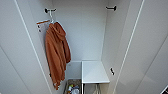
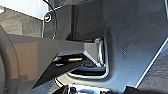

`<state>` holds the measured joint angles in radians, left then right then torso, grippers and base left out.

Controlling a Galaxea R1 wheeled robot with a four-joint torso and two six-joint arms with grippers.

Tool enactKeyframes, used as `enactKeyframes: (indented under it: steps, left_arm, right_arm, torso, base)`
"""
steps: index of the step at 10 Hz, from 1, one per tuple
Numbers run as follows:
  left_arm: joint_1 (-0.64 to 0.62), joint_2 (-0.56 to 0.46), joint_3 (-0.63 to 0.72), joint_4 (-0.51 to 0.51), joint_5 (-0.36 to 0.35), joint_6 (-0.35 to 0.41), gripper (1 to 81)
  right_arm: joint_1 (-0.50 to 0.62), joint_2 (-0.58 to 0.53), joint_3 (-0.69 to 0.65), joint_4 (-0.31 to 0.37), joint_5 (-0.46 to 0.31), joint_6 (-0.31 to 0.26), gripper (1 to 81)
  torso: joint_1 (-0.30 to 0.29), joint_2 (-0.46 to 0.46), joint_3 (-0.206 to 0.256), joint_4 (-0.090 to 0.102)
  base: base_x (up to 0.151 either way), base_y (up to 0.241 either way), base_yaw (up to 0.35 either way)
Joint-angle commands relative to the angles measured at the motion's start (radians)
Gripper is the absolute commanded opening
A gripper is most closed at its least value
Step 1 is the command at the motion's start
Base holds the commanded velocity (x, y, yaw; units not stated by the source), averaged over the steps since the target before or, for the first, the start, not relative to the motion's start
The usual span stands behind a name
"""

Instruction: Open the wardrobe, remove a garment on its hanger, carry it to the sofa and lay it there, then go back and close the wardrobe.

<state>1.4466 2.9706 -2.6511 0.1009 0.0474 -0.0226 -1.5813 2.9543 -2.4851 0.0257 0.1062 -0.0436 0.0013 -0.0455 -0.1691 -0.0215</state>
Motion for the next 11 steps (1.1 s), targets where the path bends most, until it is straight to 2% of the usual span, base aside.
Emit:
enactKeyframes:
  steps: [1, 3, 6, 7, 9, 11]
  left_arm:
    - [-0.03, -0.192, 0.253, -0.007, 0.038, 0.006, 81.1]
    - [-0.03, -0.362, 0.42, -0.01, -0.038, -0.005, 81.1]
    - [-0.03, -0.576, 0.54, -0.03, -0.136, -0.025, 81.1]
    - [-0.03, -0.645, 0.554, -0.059, -0.181, -0.054, 81.1]
    - [-0.03, -0.78, 0.569, -0.064, -0.259, -0.149, 81.1]
    - [-0.036, -0.898, 0.574, -0.058, -0.4, -0.255, 81.1]
  right_arm:
    - [0.017, -0.206, 0.215, 0.01, 0.0, 0.002, 81.1]
    - [0.028, -0.356, 0.319, 0.025, 0.076, 0.008, 81.1]
    - [0.051, -0.566, 0.431, 0.089, 0.181, 0.007, 81.1]
    - [0.065, -0.616, 0.439, 0.123, 0.213, 0.008, 81.1]
    - [0.114, -0.683, 0.422, 0.204, 0.228, 0.008, 81.1]
    - [0.167, -0.732, 0.416, 0.217, 0.263, 0.008, 81.1]
  torso:
    - [0.0, 0.0, 0.0, 0.0]
    - [0.0, 0.0, 0.0, 0.0]
    - [0.0, 0.0, 0.0, 0.0]
    - [0.0, 0.0, 0.0, 0.0]
    - [0.0, 0.0, 0.0, 0.0]
    - [0.0, 0.0, 0.0, 0.0]
  base:
    - [0.0, 0.0, 0.0]
    - [0.0, 0.0, 0.0]
    - [0.0, 0.0, 0.0]
    - [0.0, 0.0, 0.0]
    - [0.0, 0.0, 0.0]
    - [0.0, 0.0, 0.0]
